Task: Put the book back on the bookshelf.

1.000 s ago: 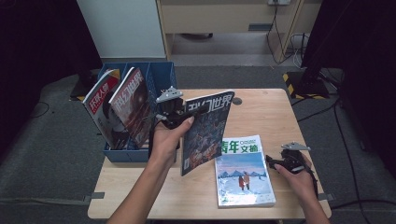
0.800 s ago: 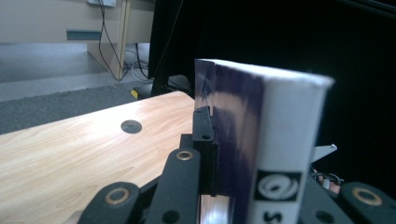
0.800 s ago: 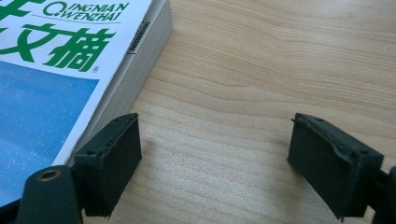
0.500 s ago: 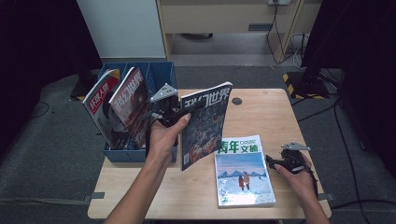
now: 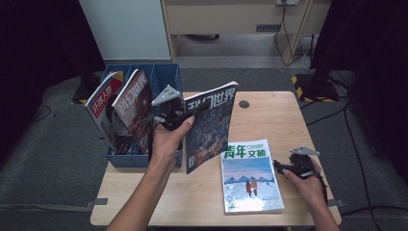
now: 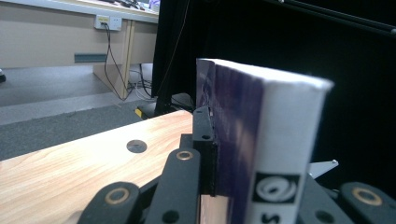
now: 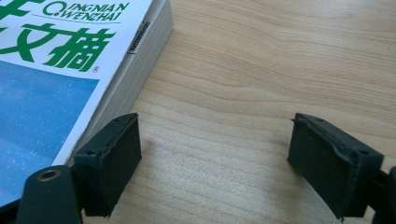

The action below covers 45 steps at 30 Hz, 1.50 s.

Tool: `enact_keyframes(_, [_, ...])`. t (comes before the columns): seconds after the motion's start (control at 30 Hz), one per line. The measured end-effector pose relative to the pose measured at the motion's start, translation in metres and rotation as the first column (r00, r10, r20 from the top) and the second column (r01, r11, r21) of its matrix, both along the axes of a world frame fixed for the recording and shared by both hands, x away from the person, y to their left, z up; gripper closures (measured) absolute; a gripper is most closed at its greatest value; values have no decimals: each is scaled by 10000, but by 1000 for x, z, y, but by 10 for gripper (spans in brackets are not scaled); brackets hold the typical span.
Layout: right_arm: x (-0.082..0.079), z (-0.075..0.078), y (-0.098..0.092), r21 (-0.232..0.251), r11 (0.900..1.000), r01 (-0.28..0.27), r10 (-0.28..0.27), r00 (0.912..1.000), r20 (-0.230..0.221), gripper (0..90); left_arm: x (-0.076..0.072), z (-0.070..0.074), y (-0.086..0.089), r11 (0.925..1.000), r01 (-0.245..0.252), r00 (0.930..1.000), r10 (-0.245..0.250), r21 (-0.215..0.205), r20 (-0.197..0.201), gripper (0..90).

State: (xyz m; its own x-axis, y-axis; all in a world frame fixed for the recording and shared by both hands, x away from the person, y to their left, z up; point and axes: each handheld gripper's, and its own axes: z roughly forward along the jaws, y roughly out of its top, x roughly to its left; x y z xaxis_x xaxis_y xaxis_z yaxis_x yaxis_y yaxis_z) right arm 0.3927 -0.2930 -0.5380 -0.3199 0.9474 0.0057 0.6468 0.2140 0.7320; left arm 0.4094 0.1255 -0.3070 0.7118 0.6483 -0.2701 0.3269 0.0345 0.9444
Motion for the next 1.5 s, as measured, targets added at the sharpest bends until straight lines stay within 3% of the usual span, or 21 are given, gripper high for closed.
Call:
enact_keyframes(0.5, [0,0,0,1,10000,1,-1,10000,-1,169,-15,8,2,9999,109,9999,-109,-31,103,819])
enact_keyframes(0.73, [0,0,0,0,10000,-2,2,10000,-2,169,-23,12,12,9998,106,9997,-102,-160,217,819])
enact_keyframes(0.87, [0,0,0,-3,10000,-5,5,10000,-3,169,-32,13,24,9997,31,9990,-21,-225,439,819])
enact_keyframes(1.5, [0,0,0,13,10000,32,-32,10000,2,169,-55,19,85,9934,-864,9936,915,-749,670,819])
